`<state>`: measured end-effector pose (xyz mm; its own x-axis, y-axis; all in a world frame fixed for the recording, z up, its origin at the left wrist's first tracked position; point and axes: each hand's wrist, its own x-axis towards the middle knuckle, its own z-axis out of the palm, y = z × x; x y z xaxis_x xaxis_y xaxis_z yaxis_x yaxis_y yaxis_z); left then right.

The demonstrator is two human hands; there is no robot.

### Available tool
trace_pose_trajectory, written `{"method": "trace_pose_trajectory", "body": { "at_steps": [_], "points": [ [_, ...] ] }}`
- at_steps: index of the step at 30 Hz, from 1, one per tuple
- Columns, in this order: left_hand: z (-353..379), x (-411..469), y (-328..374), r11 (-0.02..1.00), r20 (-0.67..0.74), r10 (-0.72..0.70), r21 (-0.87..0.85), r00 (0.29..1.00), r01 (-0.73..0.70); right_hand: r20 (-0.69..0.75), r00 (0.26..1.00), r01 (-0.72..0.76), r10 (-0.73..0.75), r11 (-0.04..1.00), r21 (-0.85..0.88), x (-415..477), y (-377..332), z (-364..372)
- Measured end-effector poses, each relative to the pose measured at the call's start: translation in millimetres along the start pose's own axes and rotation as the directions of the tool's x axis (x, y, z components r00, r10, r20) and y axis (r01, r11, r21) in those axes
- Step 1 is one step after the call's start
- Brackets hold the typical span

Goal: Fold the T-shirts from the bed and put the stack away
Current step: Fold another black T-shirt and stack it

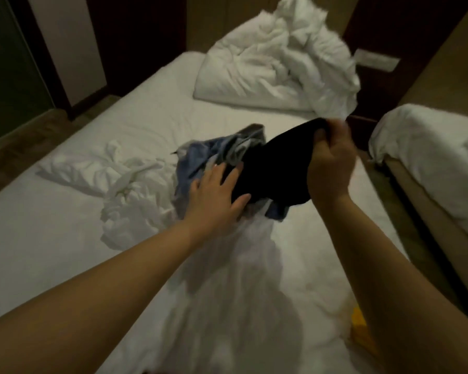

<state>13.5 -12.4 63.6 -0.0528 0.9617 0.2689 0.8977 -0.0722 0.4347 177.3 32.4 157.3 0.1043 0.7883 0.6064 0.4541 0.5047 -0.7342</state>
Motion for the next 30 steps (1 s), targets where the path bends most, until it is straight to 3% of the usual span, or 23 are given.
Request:
{"method": "trace_pose_trajectory", "body": {
  "at_steps": [2,6,10,13,16,21,23,26,30],
  "points": [
    [-24,-1,23,0.996,-0.048,0.057,-0.068,0.997,-0.060,0.091,0.996,-0.021,0.024,0.999,-0.029,-1,-23,-13],
    [-67,-10,60,0.975,-0.103,0.120,-0.176,0.987,-0.137,-0.047,0.994,0.101,-0.098,0.993,0.068,-11,-69,-51],
    [-101,-27,82,0.965,-0.012,0.207,-0.163,0.978,-0.206,-0.132,0.978,0.174,-0.159,0.978,0.116,-24,-116,-83],
    [-120,-43,102,0.923,0.000,0.297,-0.255,0.955,-0.287,-0.044,0.969,0.245,-0.242,0.963,0.112,-26,-153,-103],
    [-134,-56,119,0.902,-0.051,0.273,-0.333,0.961,-0.274,0.089,0.978,0.180,-0.189,0.978,0.101,-27,-175,-119],
    [-157,-72,136,0.873,0.141,0.279,-0.450,0.950,-0.189,-0.079,0.997,0.033,-0.020,0.985,0.170,-50,-182,-154],
    [-165,-75,142,0.875,0.203,0.338,-0.427,0.919,-0.228,-0.135,0.991,0.033,-0.006,0.980,0.197,-55,-193,-164],
    [-165,-78,145,0.862,0.252,0.404,-0.425,0.879,-0.275,-0.119,0.992,0.065,-0.032,0.959,0.277,-61,-212,-177],
    [-144,-85,147,0.823,0.275,0.385,-0.533,0.881,-0.193,-0.078,0.996,0.069,-0.044,0.930,0.361,-56,-218,-200]
  ]
}}
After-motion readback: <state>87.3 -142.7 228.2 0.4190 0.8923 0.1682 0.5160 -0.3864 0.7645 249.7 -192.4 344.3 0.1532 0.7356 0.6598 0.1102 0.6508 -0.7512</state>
